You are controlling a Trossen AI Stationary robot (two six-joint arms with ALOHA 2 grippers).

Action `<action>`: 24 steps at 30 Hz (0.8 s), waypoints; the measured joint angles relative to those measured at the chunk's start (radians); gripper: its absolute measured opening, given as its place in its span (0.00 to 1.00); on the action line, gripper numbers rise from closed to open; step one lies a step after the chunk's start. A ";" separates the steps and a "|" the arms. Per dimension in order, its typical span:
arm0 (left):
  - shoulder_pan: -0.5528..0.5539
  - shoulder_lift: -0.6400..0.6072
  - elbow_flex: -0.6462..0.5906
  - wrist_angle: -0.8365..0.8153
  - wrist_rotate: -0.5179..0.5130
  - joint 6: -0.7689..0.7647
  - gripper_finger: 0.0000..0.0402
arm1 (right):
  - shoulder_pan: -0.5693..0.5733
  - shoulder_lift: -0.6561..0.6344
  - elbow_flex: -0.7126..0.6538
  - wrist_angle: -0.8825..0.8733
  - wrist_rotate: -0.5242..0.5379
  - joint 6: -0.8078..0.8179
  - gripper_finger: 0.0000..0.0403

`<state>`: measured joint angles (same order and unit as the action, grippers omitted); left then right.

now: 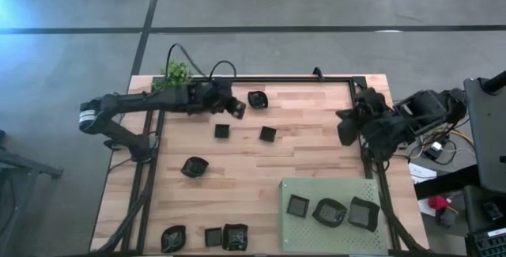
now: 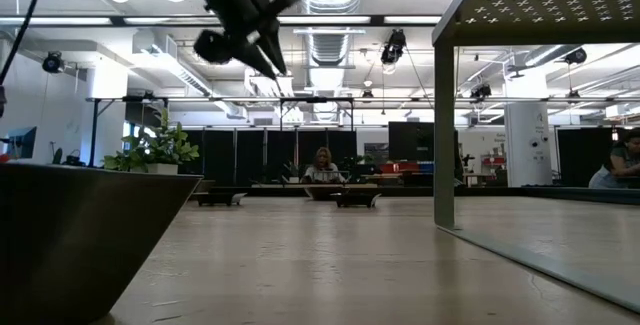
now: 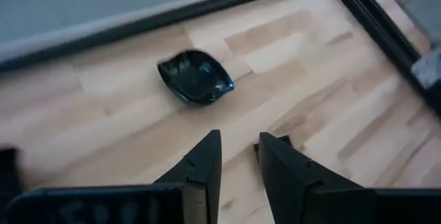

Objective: Pick & Place Mini shaped plates
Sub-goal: Stack the leaf-shaped plate on the leaf-shaped plate on the shelf

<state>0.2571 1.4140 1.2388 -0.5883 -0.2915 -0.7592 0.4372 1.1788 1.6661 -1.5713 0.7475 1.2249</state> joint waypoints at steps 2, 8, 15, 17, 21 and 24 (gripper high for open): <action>0.031 0.046 0.000 0.021 0.050 -0.050 0.23 | -0.021 -0.012 0.000 0.000 0.000 -0.027 0.02; 0.107 0.179 -0.001 0.133 0.149 -0.132 0.23 | -0.033 -0.017 0.000 0.004 0.012 -0.066 0.02; 0.189 0.290 -0.001 0.207 0.167 -0.179 0.23 | -0.033 -0.018 0.000 0.005 0.012 -0.081 0.02; 0.211 0.317 -0.001 0.211 0.184 -0.208 0.23 | -0.033 -0.019 0.000 0.005 0.013 -0.090 0.02; 0.230 0.379 -0.001 0.267 0.236 -0.236 0.23 | -0.032 -0.020 0.000 0.005 0.013 -0.099 0.02; 0.229 0.430 -0.001 0.322 0.252 -0.241 0.23 | -0.032 -0.020 0.000 0.006 0.014 -0.101 0.02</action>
<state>0.4866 1.8440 1.2377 -0.2668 -0.0394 -0.9999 0.4049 1.1587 1.6661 -1.5654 0.7616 1.1243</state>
